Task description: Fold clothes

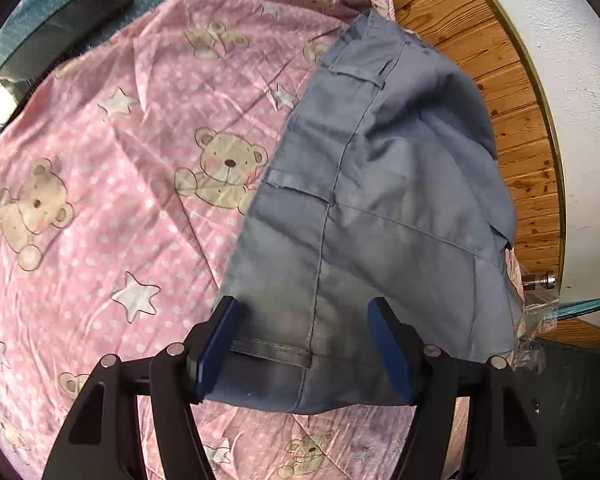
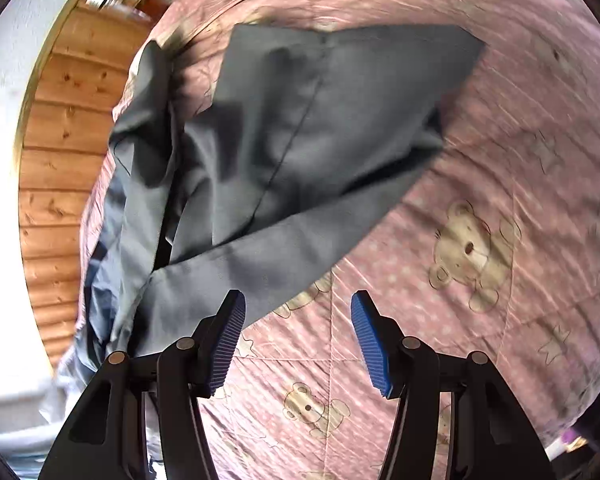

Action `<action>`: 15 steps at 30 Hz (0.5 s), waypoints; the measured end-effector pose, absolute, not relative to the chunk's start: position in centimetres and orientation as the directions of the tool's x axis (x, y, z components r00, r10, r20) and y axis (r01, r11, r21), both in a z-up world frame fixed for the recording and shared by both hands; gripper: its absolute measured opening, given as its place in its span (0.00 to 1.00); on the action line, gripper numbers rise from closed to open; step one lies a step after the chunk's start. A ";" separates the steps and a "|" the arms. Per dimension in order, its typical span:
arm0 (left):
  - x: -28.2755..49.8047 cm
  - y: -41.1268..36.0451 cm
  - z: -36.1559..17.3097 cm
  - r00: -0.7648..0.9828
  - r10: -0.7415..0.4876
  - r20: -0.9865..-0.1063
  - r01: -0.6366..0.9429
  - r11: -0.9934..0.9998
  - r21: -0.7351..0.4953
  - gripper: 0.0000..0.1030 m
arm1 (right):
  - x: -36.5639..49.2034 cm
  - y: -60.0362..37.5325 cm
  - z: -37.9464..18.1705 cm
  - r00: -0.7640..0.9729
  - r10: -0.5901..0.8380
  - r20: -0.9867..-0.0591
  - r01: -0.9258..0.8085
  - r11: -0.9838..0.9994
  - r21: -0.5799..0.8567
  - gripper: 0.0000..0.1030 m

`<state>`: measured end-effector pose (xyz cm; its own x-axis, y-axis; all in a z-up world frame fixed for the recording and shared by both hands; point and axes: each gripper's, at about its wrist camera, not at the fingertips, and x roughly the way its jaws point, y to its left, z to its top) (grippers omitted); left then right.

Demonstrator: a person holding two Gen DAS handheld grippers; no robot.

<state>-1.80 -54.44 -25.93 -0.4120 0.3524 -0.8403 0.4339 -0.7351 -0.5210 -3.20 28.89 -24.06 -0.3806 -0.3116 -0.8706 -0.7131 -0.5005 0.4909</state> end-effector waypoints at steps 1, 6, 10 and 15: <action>-1.2 -54.8 -25.6 -0.430 0.340 -0.836 0.442 -0.728 -0.524 0.66 | -2.8 29.0 -24.3 -0.391 -0.316 -0.864 -0.716 -0.486 0.501 0.56; 0.5 -54.9 -27.2 -0.374 0.379 -0.846 0.498 -0.688 -0.528 0.67 | -2.3 30.8 -26.4 -0.433 -0.276 -0.858 -0.753 -0.412 0.513 0.56; -0.7 -52.8 -27.4 -0.385 0.401 -0.831 0.435 -0.716 -0.547 0.66 | -4.2 32.3 -26.8 -0.496 -0.244 -0.833 -0.737 -0.390 0.553 0.31; -3.5 -51.3 -26.0 -0.409 0.412 -0.814 0.361 -0.747 -0.559 0.05 | -8.6 33.4 -19.8 -0.600 -0.161 -0.783 -0.620 -0.525 0.583 0.03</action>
<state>-3.52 -51.30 -25.96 -0.4094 0.4115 -0.8143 0.3612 -0.7465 -0.5588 -8.57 33.44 -19.77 -0.6002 -0.1614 -0.7834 -0.6200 -0.5249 0.5832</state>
